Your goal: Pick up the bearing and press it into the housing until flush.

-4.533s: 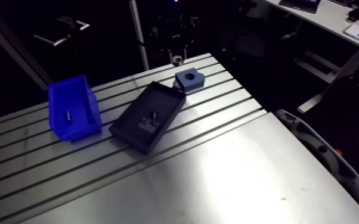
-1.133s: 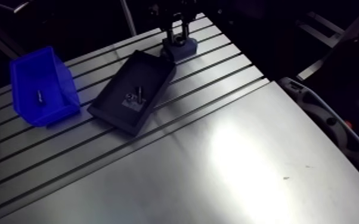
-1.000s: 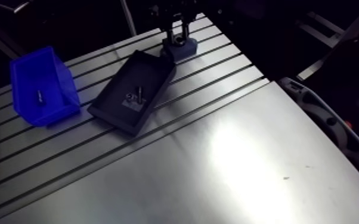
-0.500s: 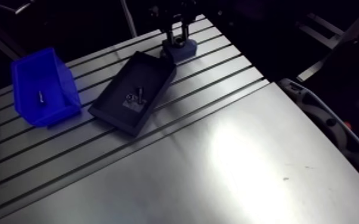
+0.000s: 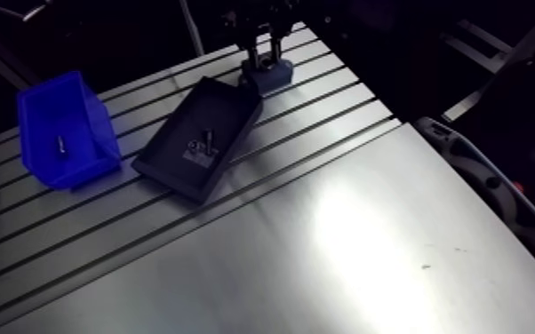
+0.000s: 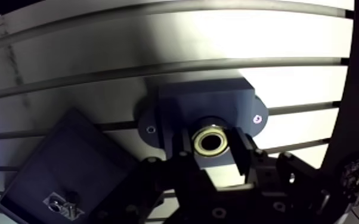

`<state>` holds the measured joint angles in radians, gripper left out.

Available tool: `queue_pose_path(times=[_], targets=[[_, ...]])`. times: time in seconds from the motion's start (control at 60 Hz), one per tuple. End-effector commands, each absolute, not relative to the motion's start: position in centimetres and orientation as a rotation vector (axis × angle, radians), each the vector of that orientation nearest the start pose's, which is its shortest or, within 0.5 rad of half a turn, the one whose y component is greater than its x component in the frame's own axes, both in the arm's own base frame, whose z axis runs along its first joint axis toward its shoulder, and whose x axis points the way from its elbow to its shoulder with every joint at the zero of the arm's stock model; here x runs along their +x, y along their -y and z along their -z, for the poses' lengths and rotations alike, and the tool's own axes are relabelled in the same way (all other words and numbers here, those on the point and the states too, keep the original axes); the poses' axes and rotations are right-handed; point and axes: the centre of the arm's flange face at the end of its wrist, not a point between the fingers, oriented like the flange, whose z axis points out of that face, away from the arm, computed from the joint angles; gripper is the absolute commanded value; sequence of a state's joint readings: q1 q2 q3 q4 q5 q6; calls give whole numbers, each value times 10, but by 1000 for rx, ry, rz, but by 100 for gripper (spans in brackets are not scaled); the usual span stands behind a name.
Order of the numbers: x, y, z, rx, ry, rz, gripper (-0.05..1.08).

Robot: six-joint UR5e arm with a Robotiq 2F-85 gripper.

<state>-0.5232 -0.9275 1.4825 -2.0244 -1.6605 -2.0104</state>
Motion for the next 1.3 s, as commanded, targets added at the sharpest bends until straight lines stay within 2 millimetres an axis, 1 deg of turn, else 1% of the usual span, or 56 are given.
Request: queue_pose_path(times=[0.017,0.3,0.317,0.333,0.35,0.367,0.383,0.4,0.45,0.467,0.483,0.5,0.517,0.533,0.55,0.567,0.583,0.6,0.683,0.767,0.783,0.8,0.817,0.833,0.85,0.867,0.883,0.9,0.917,0.933,0.95,0.967,0.983,1.0,1.033,1.183,1.3], targets=[[-649,-231,-185,119,-3006,-48,67],[-650,-232,-186,119,-3009,-51,67],[-651,-233,-187,124,-3013,-54,60],[-651,-233,-187,124,-3013,-54,60],[-651,-233,-189,124,-3014,-55,41],[-650,-234,-191,127,-3017,-57,7],[-650,-234,-191,127,-3017,-57,7],[-650,-235,-193,127,-3021,-60,2],[-650,-237,-197,134,-3025,-61,0],[-649,-240,-203,142,-3030,-63,0],[-649,-240,-203,142,-3030,-63,0],[-649,-241,-211,146,-3042,-68,0],[-649,-241,-211,146,-3042,-68,0],[-649,-242,-223,150,-3057,-78,0],[-649,-242,-223,150,-3057,-78,0],[-649,-244,-232,156,-3066,-85,0],[-649,-244,-232,156,-3066,-85,0],[-649,-244,-246,155,-3072,-91,0],[-649,-244,-251,154,-3066,-82,0],[-648,-242,-251,151,-3057,-71,0],[-647,-242,-253,151,-3057,-67,2],[-646,-241,-256,151,-3055,-72,20],[-646,-241,-256,151,-3055,-72,20],[-645,-241,-257,155,-3057,-75,51],[-645,-241,-257,155,-3057,-75,51],[-644,-240,-256,154,-3058,-62,74],[-644,-240,-256,154,-3058,-62,74],[-642,-240,-252,153,-3054,-54,85],[-642,-240,-252,153,-3054,-54,85],[-641,-238,-249,151,-3051,-53,92],[-641,-238,-249,151,-3051,-53,92],[-640,-237,-247,150,-3047,-50,97],[-640,-237,-247,150,-3047,-50,97],[-639,-238,-244,149,-3044,-47,100],[-638,-239,-243,149,-3042,-47,101],[-635,-243,-233,93,-3031,-30,104],[-635,-243,-232,90,-3031,-25,104]])
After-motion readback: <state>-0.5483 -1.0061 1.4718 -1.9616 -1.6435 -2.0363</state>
